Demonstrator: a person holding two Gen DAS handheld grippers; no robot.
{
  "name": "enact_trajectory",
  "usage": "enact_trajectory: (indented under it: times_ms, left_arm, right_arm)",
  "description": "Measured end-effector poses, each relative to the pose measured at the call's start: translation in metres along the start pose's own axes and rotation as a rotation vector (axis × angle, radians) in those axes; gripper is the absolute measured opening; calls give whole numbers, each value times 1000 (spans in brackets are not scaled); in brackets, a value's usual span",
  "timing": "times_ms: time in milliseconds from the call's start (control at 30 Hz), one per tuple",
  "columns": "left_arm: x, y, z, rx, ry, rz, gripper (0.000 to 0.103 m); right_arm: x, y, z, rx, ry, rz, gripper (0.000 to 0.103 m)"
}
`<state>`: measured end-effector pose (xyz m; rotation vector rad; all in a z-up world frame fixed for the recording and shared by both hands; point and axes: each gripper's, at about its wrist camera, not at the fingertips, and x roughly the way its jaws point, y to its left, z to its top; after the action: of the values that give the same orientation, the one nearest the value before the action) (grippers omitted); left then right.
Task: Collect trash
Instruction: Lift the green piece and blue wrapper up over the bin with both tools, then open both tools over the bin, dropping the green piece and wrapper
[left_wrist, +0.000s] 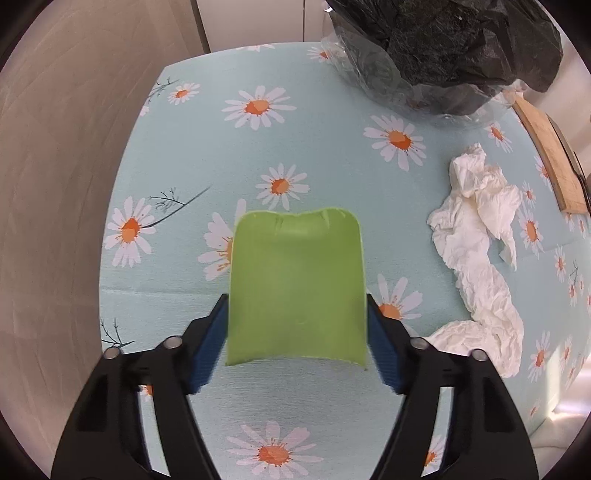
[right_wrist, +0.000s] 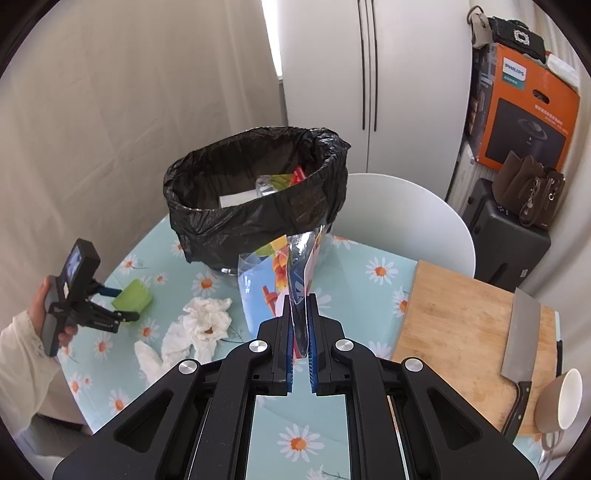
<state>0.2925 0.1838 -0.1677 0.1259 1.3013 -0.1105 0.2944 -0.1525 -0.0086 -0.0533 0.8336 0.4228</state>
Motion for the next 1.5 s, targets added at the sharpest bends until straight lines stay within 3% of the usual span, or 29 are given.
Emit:
enact_trajectory:
  times_ms: [267, 567, 767, 967, 1100, 1267, 1400, 1467, 1500]
  left_arm:
    - [-29, -8, -2, 13, -71, -23, 66]
    - [-103, -17, 19, 43, -277, -10, 67]
    - [-152, -32, 42, 93, -430, -171, 67]
    - [-182, -48, 69, 127, -553, -293, 67]
    - [-184, -57, 91, 139, -601, -341, 67]
    - [-177, -62, 113, 178, -650, -475, 67]
    - [-166, -65, 135, 188, -671, -529, 67]
    - [-157, -66, 148, 178, -673, -525, 72]
    - [-151, -65, 154, 164, -660, -517, 82]
  right_arm:
    - [1, -1, 2, 4, -16, 16, 6]
    - [-4, 2, 19, 2, -71, 41, 6]
    - [-8, 7, 37, -12, -126, 61, 6]
    - [-22, 8, 57, -22, -255, 106, 6]
    - [-25, 9, 73, -36, -304, 136, 6]
    - [-17, 9, 96, -47, -332, 154, 6]
    - [-3, 5, 112, -51, -344, 162, 6]
    - [8, 4, 120, -50, -334, 163, 10]
    - [14, 3, 121, -40, -326, 163, 14]
